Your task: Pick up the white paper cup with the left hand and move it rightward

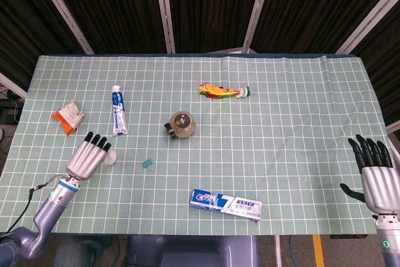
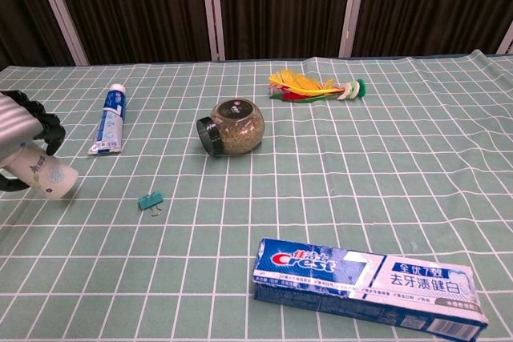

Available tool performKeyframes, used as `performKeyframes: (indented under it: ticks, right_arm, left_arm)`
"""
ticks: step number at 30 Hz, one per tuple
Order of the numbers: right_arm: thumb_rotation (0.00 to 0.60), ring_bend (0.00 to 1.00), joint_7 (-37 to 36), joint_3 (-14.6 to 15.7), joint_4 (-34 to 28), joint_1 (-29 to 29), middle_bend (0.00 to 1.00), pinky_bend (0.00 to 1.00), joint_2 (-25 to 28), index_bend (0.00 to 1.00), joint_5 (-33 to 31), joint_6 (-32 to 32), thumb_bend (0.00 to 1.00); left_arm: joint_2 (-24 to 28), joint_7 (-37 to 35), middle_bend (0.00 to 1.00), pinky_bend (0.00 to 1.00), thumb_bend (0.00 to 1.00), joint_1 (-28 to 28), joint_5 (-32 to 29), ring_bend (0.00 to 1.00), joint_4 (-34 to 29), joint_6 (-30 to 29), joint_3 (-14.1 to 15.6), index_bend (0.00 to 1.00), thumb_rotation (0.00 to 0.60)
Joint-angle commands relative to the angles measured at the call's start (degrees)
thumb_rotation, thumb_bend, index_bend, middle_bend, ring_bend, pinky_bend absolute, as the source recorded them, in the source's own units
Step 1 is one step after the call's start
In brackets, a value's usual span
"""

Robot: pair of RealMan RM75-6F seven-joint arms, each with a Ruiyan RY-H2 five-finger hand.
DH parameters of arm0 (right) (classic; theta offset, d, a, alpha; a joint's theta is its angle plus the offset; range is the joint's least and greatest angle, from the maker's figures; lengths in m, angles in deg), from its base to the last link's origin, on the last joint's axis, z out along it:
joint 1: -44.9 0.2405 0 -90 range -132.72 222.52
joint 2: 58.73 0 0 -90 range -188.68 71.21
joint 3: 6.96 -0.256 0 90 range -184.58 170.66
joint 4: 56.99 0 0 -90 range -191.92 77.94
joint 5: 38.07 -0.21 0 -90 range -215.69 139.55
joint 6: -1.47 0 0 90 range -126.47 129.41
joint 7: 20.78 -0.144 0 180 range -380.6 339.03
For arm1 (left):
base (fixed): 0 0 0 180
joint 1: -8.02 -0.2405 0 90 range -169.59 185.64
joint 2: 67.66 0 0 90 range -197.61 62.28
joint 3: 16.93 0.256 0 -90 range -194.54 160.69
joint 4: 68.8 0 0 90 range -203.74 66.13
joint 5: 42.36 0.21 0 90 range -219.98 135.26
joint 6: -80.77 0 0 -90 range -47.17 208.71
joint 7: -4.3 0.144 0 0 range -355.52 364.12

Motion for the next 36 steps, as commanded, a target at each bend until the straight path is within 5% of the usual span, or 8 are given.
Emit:
performKeyframes:
  ticks: [1, 5, 10, 25, 27, 31, 36]
  right_arm:
    - [0.6, 0.0, 0.0, 0.1, 0.0, 0.0, 0.0, 0.0, 0.0, 0.0, 0.3, -0.2, 0.0]
    - [0.6, 0.0, 0.1, 0.2, 0.3, 0.1, 0.0, 0.0, -0.2, 0.0, 1.1, -0.5, 0.0]
    - [0.6, 0.0, 0.2, 0.2, 0.5, 0.2, 0.0, 0.0, -0.4, 0.0, 1.0, -0.4, 0.0]
    - [0.6, 0.0, 0.8, 0.3, 0.8, 0.3, 0.0, 0.0, -0.7, 0.0, 0.6, 0.0, 0.0]
    - [0.6, 0.0, 0.8, 0.4, 0.8, 0.3, 0.0, 0.0, -0.7, 0.0, 0.6, 0.1, 0.0]
    - [0.6, 0.0, 0.8, 0.4, 0.9, 0.3, 0.0, 0.0, -0.8, 0.0, 0.5, 0.1, 0.0]
    - [0.6, 0.0, 0.4, 0.4, 0.8, 0.3, 0.0, 0.0, -0.6, 0.0, 0.6, 0.0, 0.0]
  left_arm:
    - [5.8, -24.1, 0.41, 0.35, 0.0, -0.1, -9.1, 0.35, -11.8, 2.2, -5.6, 0.53, 0.6]
    - [10.7, -45.7, 0.39, 0.32, 0.0, 0.9, -17.2, 0.33, -18.3, 14.3, -7.2, 0.51, 0.6]
    - [11.7, -54.4, 0.35, 0.3, 0.0, 2.7, -15.4, 0.3, -14.6, 19.0, -5.8, 0.5, 0.6]
    - [7.1, -55.2, 0.33, 0.29, 0.0, 4.7, -14.4, 0.29, -7.1, 20.8, -3.9, 0.48, 0.6]
    - [6.9, -54.9, 0.26, 0.25, 0.0, 4.9, -14.2, 0.22, -6.6, 21.0, -3.6, 0.42, 0.6]
    - [7.1, -54.4, 0.01, 0.04, 0.0, 5.3, -12.9, 0.0, -5.9, 21.6, -2.4, 0.1, 0.6]
    - [7.1, -48.3, 0.0, 0.0, 0.0, 4.9, -9.1, 0.0, -3.9, 15.9, -1.2, 0.02, 0.6]
